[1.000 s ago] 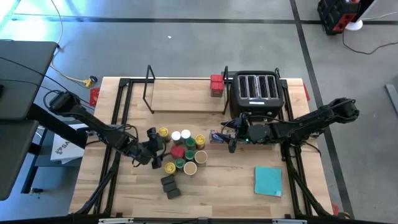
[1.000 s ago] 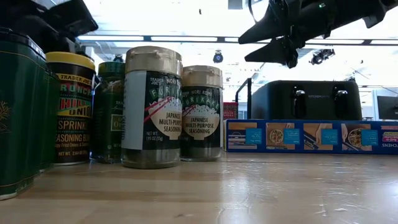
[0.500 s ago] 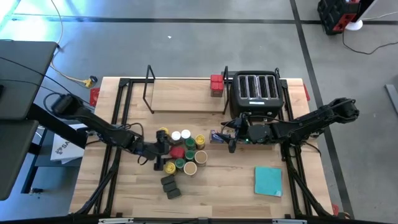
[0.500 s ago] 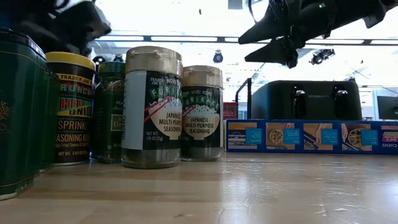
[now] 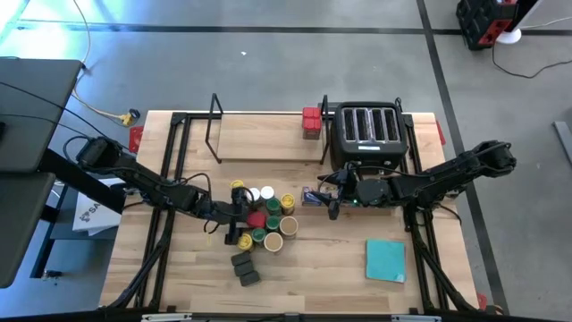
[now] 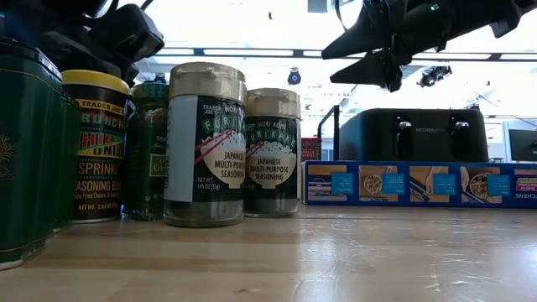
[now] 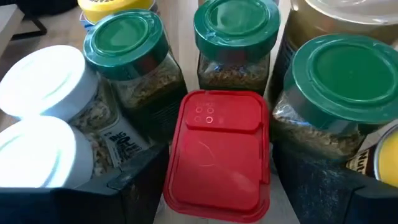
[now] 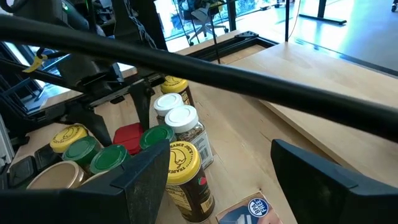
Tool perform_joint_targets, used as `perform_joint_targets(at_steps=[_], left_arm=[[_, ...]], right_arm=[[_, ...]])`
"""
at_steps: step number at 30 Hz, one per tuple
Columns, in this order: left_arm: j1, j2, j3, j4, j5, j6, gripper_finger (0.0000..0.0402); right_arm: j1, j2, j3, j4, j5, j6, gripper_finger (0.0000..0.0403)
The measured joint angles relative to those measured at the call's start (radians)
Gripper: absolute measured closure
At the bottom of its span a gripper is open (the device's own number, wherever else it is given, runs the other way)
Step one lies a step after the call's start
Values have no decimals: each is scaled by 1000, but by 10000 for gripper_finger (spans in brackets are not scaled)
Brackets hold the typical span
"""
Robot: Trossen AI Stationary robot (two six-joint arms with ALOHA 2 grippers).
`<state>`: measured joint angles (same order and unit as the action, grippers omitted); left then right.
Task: Shelf spices
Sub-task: Put the red seasoning can on the shelf aligned with the other red seasoning cans
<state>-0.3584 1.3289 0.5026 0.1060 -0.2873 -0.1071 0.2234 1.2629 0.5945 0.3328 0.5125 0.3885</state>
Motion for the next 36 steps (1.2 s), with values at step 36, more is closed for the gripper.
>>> perform_joint_targets(at_steps=[36], left_arm=[[48, -152, 454, -484, -91, 99, 243]], right_arm=[[0, 0, 0, -4, 0, 0, 128]])
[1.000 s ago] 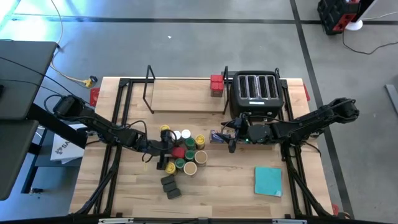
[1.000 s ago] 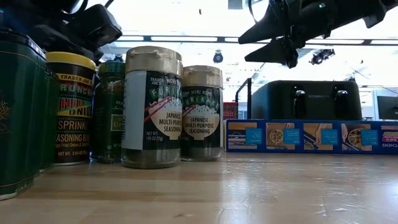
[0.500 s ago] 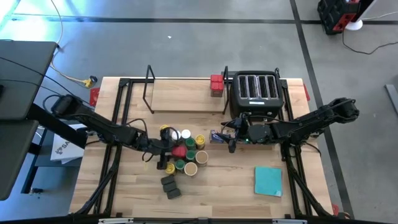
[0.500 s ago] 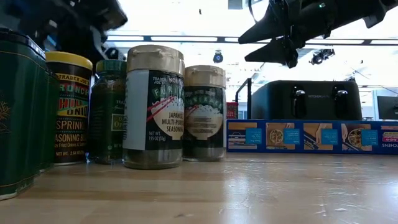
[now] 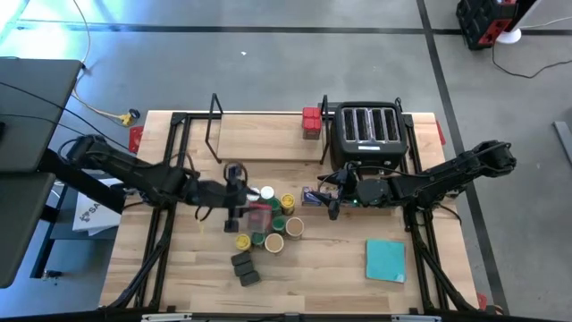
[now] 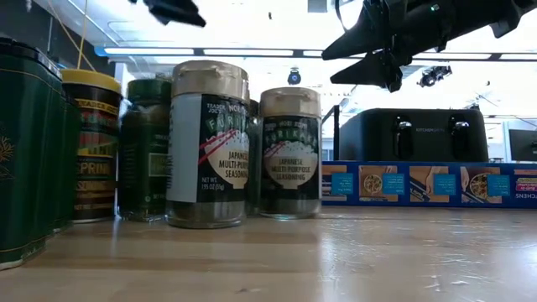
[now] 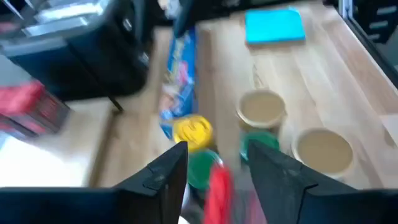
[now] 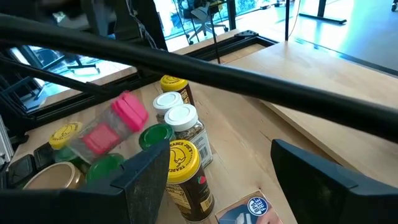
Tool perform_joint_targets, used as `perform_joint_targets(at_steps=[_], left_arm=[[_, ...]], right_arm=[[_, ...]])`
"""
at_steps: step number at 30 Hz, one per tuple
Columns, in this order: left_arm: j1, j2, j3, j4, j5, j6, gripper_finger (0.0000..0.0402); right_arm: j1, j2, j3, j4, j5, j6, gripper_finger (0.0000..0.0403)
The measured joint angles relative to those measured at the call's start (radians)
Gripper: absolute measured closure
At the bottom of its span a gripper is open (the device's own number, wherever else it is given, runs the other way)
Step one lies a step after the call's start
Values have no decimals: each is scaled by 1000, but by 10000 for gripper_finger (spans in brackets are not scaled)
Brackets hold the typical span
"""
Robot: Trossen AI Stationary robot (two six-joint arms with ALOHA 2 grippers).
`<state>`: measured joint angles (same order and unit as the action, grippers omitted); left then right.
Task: Shelf spices
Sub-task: Put the red seasoning can on the shelf aligned with the other red seasoning cans
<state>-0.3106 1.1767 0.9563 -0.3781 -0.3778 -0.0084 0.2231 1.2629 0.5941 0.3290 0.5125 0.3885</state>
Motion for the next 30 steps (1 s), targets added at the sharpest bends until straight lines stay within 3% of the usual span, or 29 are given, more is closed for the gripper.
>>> perform_joint_targets(at_steps=[6, 13, 24, 30], left_arm=[[122, 0, 67, 4, 65, 132, 285], [181, 1, 67, -7, 85, 160, 315], [78, 1, 67, -102, 74, 135, 317], [-22, 1, 67, -209, -54, 42, 317]], right_arm=[[0, 0, 0, 0, 0, 1, 128], [0, 0, 0, 0, -8, 4, 128], [0, 0, 0, 0, -8, 23, 128], [0, 0, 0, 1, -8, 23, 128]])
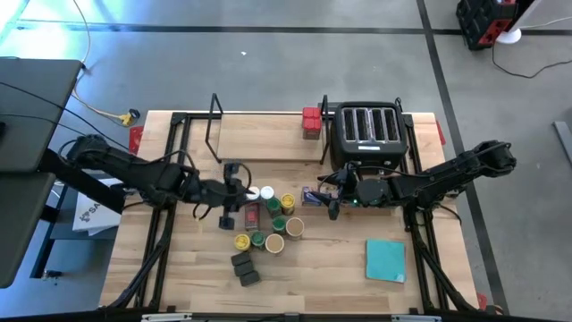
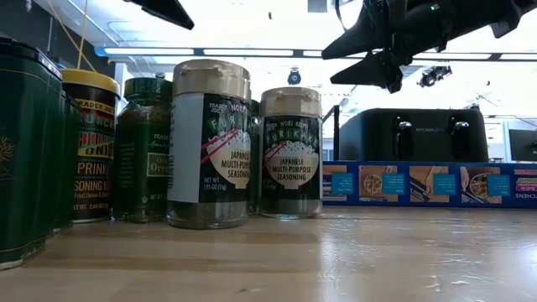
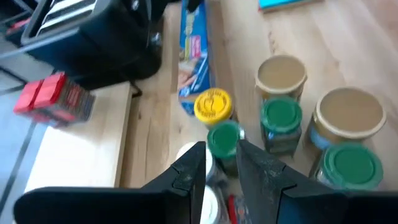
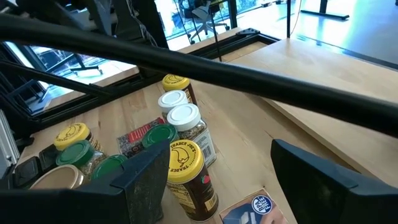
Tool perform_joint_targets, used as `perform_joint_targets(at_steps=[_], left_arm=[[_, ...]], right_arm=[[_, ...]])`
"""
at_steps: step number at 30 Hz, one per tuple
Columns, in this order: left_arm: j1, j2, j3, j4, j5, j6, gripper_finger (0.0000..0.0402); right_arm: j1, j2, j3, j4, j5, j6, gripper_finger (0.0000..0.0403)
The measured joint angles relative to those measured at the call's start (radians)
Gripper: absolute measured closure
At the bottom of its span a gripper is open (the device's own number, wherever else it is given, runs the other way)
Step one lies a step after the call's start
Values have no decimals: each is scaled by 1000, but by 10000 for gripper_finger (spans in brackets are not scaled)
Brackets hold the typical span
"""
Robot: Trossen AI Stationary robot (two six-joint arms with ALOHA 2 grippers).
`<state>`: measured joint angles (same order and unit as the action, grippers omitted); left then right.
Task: Shelf spices
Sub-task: Put the red seasoning can on the shelf aligned with the other red seasoning cans
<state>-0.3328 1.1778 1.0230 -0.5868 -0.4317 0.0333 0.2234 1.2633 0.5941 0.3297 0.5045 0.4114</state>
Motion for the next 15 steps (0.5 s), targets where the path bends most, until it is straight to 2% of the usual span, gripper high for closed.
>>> perform_joint_targets(at_steps=[7, 15], left_arm=[[-54, 0, 0, -48, -76, -58, 316], [-61, 0, 0, -51, -80, -66, 316]], right_arm=[[0, 0, 0, 0, 0, 0, 128], [0, 0, 0, -3, -1, 0, 128]])
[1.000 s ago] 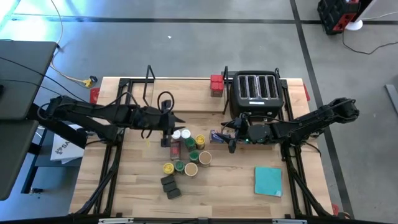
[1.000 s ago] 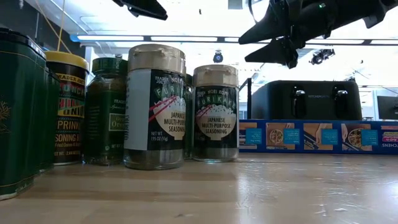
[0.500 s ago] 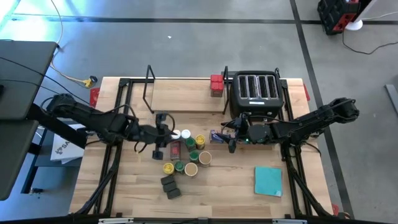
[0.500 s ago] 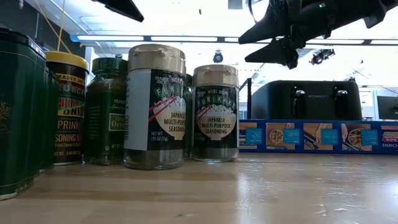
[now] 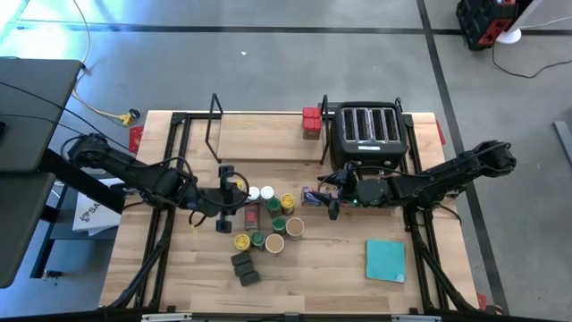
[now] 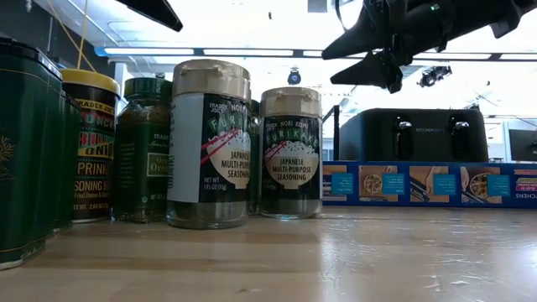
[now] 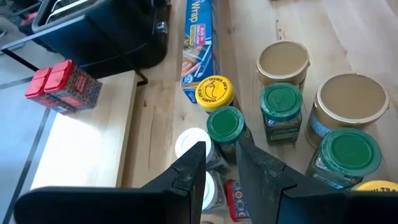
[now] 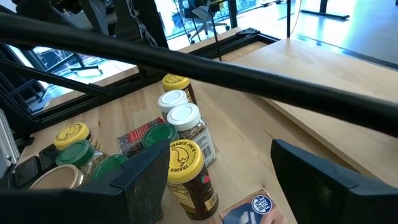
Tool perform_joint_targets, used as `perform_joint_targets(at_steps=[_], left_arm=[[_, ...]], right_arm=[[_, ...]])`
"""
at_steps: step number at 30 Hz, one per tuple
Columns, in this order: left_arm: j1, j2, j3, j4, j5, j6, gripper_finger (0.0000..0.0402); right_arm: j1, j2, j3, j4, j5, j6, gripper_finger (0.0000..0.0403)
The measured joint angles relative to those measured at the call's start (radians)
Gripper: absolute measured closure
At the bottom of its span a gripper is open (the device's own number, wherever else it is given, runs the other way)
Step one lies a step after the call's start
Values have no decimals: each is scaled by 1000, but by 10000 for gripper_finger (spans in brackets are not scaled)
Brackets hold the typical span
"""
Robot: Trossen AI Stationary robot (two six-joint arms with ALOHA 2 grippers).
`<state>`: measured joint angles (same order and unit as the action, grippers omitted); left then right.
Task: Shelf spices
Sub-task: Put the red seasoning can on the shelf aligned with the other red seasoning cans
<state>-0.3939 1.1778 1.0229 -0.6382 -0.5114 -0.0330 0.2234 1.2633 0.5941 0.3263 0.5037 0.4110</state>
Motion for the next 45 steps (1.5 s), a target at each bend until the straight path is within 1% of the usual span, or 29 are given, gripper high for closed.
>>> perform_joint_targets(at_steps=[16, 22, 23, 25, 29, 33, 38, 42, 45], left_arm=[[0, 0, 0, -4, -1, 36, 316], [1, 3, -18, -91, 9, -23, 315], [0, 4, -32, -102, 19, -21, 314], [0, 9, -61, -114, 75, -8, 307], [43, 35, -98, -121, 229, -38, 278], [86, 88, -99, -98, 274, 83, 241], [137, 173, -99, -61, 378, 283, 201], [154, 262, -99, -44, 394, 417, 180], [154, 319, -86, -34, 384, 497, 171]], right_arm=[[-1, 0, 0, -5, -1, 1, 128], [2, 0, 0, -5, -4, 6, 128], [2, 0, 0, -5, -3, -1, 128], [2, 0, 0, -5, -3, -17, 128], [2, 0, 0, -6, -3, -27, 128], [-1, 0, -1, -8, -3, -35, 128], [-7, 0, -1, -13, -2, -27, 128], [-7, 0, -1, -12, -2, -27, 128], [-7, 0, -1, -15, -2, -8, 128]])
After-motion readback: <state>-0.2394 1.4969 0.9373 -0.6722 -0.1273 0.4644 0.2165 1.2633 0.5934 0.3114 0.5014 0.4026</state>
